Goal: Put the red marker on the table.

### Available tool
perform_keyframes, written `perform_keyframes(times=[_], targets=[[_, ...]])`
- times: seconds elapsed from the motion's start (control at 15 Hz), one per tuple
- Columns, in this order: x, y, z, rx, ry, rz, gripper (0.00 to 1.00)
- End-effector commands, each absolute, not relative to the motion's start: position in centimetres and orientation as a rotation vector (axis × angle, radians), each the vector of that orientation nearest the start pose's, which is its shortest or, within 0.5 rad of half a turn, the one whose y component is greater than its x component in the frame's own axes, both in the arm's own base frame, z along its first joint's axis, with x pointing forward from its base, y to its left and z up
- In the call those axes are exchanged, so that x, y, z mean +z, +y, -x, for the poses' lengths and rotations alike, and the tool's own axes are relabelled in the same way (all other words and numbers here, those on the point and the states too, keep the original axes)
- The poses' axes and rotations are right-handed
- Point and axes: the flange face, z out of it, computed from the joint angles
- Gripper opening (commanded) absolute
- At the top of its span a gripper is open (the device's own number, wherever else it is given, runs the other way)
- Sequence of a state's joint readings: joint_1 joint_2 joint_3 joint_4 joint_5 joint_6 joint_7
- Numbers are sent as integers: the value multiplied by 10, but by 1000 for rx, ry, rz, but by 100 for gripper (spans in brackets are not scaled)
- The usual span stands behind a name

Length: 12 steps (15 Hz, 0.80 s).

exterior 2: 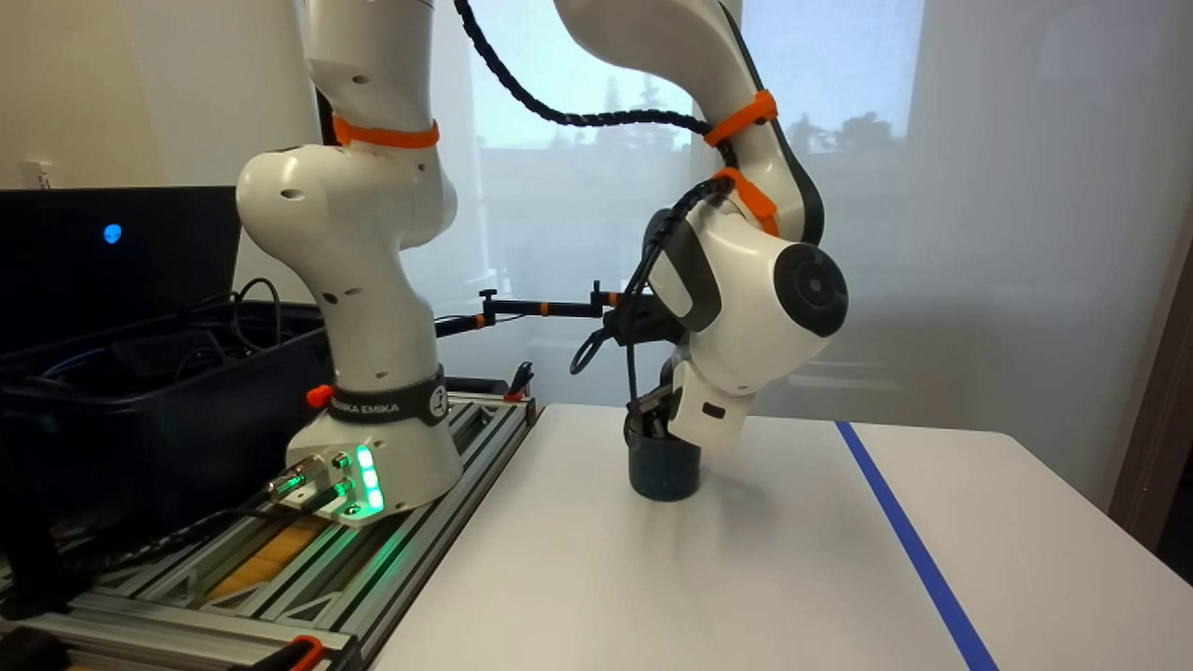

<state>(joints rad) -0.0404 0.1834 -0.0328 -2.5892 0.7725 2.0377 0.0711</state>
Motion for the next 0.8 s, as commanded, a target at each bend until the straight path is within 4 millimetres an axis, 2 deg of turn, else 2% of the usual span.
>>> perform_keyframes(times=[0.0, 0.13, 0.2, 0.27, 0.53, 0.73], targets=[[166, 16, -365, 910, 921, 2314, 19], [169, 14, -365, 904, 924, 2315, 1], [173, 12, -366, 896, 928, 2313, 0], [177, 11, -366, 890, 931, 2309, 5], [202, 1, -366, 847, 930, 2298, 5], [228, -1, -366, 849, 886, 2257, 5]])
